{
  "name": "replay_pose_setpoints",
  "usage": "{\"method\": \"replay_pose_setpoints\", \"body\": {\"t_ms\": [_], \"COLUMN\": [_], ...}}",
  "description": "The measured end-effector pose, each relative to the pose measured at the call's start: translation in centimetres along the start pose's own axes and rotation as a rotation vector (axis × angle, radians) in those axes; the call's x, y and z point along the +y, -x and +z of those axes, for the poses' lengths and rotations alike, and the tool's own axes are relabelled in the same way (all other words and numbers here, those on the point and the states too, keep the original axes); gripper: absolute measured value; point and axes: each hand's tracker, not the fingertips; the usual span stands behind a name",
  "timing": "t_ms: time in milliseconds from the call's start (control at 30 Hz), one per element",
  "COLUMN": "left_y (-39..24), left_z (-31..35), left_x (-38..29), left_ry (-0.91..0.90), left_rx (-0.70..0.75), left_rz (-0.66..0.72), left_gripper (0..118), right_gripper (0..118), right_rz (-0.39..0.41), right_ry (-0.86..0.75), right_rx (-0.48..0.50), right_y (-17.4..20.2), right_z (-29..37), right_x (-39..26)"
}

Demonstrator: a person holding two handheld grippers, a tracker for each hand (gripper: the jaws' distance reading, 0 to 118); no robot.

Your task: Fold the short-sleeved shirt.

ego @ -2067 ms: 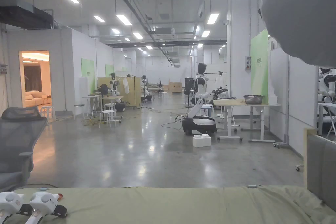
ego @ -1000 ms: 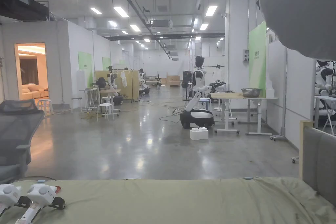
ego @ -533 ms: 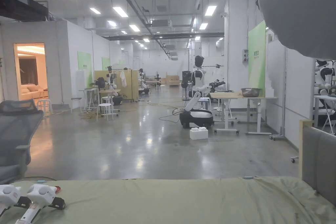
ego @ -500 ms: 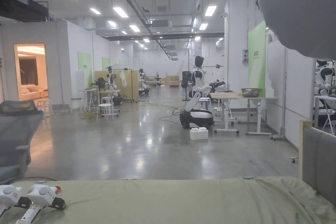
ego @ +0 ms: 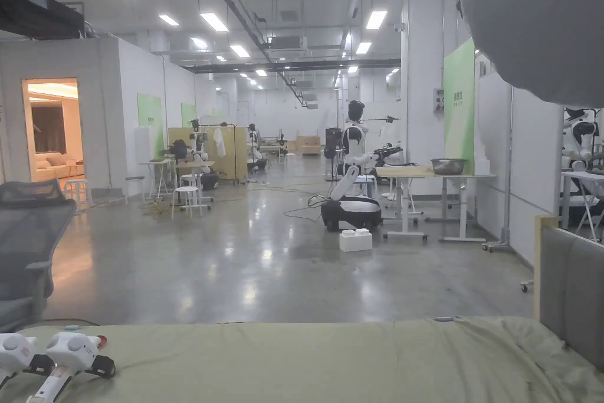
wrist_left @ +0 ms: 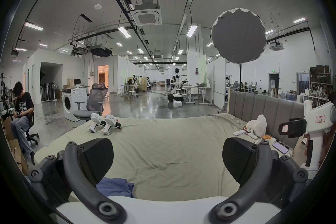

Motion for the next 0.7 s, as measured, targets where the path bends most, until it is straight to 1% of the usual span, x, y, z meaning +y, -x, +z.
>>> {"method": "replay_pose_setpoints", "body": {"t_ms": [33,67,167,267,333,400,467,533,633,667,700], "left_y": [-0.1,-0.1,0.0,0.0,0.1,0.1,0.1,0.2,0.2,0.2,0.0], "left_z": [0.0,0.1,0.0,0.1,0.1,0.1,0.1,0.2,0.4,0.5,0.5], "left_x": [0.0,0.0,-0.1,-0.1,-0.1,-0.1,-0.2,-0.2,-0.2,-0.1,-0.1], "left_ry": [0.001,0.001,0.004,0.002,-0.001,-0.002,-0.003,-0.002,-0.009,-0.01,-0.01], "left_rx": [-0.004,-0.006,-0.003,-0.002,-0.001,0.0,-0.004,-0.001,0.004,0.007,0.01], "left_rz": [0.002,0.003,0.007,0.009,0.009,0.011,0.015,0.019,0.019,0.019,0.018], "left_gripper": [118,118,118,118,118,118,118,118,118,118,118], "right_gripper": [118,118,118,118,118,118,118,118,118,118,118], "right_rz": [-0.022,-0.042,-0.05,0.0,0.044,0.052,0.044,0.031,0.09,0.091,0.108], "right_ry": [-0.011,-0.021,-0.035,-0.057,-0.072,-0.073,-0.075,-0.102,-0.083,-0.089,-0.1], "right_rx": [0.03,0.036,0.033,0.03,0.0,0.007,0.008,-0.038,-0.096,-0.086,-0.067], "right_y": [-0.1,-0.2,-0.1,0.4,0.9,1.1,1.2,1.6,2.7,3.1,3.3], "right_z": [0.0,0.2,0.4,0.9,1.0,1.0,0.9,0.9,1.0,1.2,1.2], "right_x": [-0.1,-0.1,0.0,0.2,0.2,0.3,0.2,-0.1,-0.2,-0.3,-0.4]}}
